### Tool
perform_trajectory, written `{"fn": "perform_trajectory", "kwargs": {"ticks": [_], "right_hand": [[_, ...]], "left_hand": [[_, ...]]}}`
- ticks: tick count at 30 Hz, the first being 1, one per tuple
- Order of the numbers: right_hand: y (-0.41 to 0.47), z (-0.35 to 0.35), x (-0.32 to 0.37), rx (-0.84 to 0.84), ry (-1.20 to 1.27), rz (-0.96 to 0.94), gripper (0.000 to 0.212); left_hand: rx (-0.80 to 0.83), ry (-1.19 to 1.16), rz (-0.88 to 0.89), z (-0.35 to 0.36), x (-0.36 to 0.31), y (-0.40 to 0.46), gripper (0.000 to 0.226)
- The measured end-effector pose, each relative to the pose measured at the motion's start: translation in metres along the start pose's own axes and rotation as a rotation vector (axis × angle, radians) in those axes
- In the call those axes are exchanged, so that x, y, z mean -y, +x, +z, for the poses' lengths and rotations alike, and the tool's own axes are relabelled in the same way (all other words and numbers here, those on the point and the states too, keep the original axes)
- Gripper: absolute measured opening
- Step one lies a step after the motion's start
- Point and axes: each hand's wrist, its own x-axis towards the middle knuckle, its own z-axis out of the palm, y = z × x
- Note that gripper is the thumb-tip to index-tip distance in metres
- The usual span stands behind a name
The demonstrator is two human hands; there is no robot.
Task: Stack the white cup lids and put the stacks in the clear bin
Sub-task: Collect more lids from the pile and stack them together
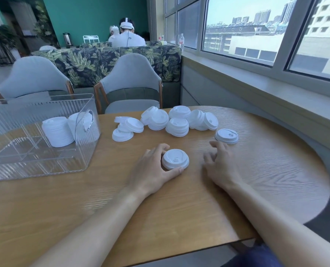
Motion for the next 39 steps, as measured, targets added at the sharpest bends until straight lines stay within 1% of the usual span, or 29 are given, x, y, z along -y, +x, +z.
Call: {"fn": "perform_trajectory", "kwargs": {"ticks": [2,5,7,11,14,21,27,31,36,39], "right_hand": [[0.011,-0.013,-0.015,-0.045,-0.042,0.047,0.044],[0.023,-0.027,-0.033,-0.090,-0.032,0.141,0.050],[0.030,-0.032,-0.040,-0.111,-0.026,0.169,0.052],[0.045,-0.034,-0.050,-0.138,-0.034,0.171,0.053],[0.056,-0.032,-0.056,-0.128,-0.039,0.179,0.058],[0.077,-0.027,-0.061,-0.066,-0.126,0.150,0.088],[0.088,-0.025,-0.062,-0.022,-0.146,0.141,0.086],[0.084,-0.025,-0.063,-0.053,-0.152,0.134,0.084],[0.072,-0.025,-0.058,-0.073,-0.166,0.117,0.097],[0.058,-0.025,-0.049,-0.048,-0.207,0.104,0.100]], "left_hand": [[0.005,-0.013,0.002,0.005,-0.004,0.006,0.075],[0.029,-0.015,0.018,0.013,-0.009,0.016,0.075],[0.036,-0.005,0.032,0.017,-0.012,0.024,0.074],[0.052,0.001,0.052,0.024,-0.013,0.040,0.070],[0.060,-0.008,0.054,0.030,-0.010,0.051,0.071],[0.063,-0.010,0.035,0.037,-0.006,0.066,0.072],[0.056,-0.014,0.043,0.037,-0.007,0.066,0.071],[0.029,-0.054,0.058,0.034,-0.012,0.063,0.065],[-0.012,-0.106,0.050,0.030,-0.013,0.057,0.062],[-0.033,-0.164,0.033,0.028,-0.010,0.054,0.062]]}}
